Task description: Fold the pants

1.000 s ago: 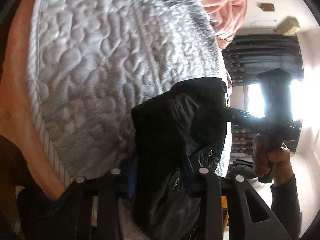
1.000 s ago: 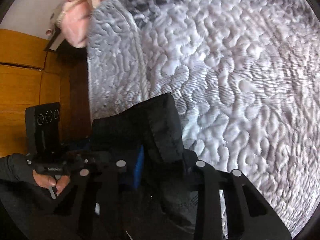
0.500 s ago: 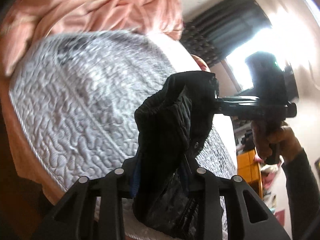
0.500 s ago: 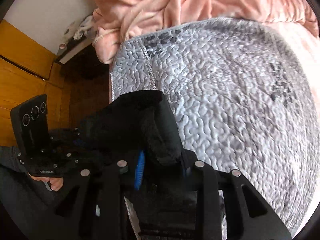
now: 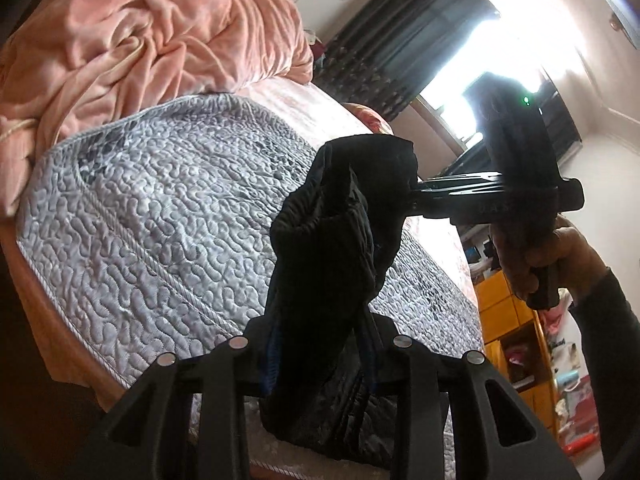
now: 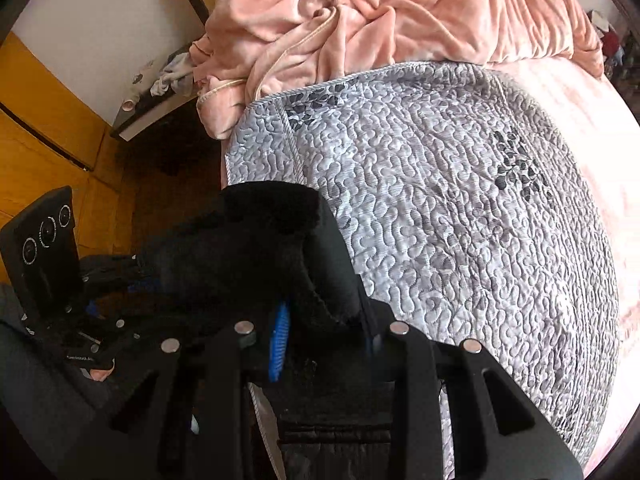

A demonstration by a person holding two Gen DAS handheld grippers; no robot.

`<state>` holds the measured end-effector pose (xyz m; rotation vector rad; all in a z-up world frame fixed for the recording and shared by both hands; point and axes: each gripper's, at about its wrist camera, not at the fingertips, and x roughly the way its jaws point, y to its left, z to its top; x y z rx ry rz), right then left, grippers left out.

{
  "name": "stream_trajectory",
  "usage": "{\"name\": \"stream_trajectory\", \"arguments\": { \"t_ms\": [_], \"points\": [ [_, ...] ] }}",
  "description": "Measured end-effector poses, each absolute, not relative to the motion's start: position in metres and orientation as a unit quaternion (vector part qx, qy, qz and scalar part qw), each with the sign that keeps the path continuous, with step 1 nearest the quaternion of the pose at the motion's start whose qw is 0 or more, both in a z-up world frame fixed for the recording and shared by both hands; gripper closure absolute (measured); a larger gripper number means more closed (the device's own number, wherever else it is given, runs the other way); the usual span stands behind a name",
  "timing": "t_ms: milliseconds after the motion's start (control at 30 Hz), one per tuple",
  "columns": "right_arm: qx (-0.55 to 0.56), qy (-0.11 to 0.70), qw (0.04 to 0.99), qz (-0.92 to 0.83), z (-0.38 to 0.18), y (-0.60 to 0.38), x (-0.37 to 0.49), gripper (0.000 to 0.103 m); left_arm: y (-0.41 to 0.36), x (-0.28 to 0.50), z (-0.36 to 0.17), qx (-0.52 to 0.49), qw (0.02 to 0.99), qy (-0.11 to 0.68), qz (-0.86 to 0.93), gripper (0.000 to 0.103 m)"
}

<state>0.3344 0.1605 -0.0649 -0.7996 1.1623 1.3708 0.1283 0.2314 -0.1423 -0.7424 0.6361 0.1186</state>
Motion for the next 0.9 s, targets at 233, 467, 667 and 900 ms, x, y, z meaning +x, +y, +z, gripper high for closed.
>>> {"name": "stream_trajectory", "arguments": {
  "t_ms": [233, 467, 667, 900],
  "points": [
    [-0.330, 0.478, 0.571, 0.580, -0.052, 0.134, 0.333, 0.075, 0.215, 0.127, -0.127, -0.330, 0.892, 0.305, 0.049, 0.071],
    [-0.327, 0.468, 0.583, 0.579, -0.044, 0.115, 0.332, 0.075, 0.201, 0.126, -0.118, -0.313, 0.899, 0.304, 0.039, 0.071],
    [-0.324, 0.458, 0.594, 0.576, -0.033, 0.097, 0.330, 0.075, 0.187, 0.125, -0.108, -0.296, 0.906, 0.302, 0.030, 0.071],
    [-0.325, 0.447, 0.608, 0.569, -0.021, 0.072, 0.323, 0.075, 0.168, 0.123, -0.098, -0.276, 0.913, 0.300, 0.021, 0.071]
  ]
}}
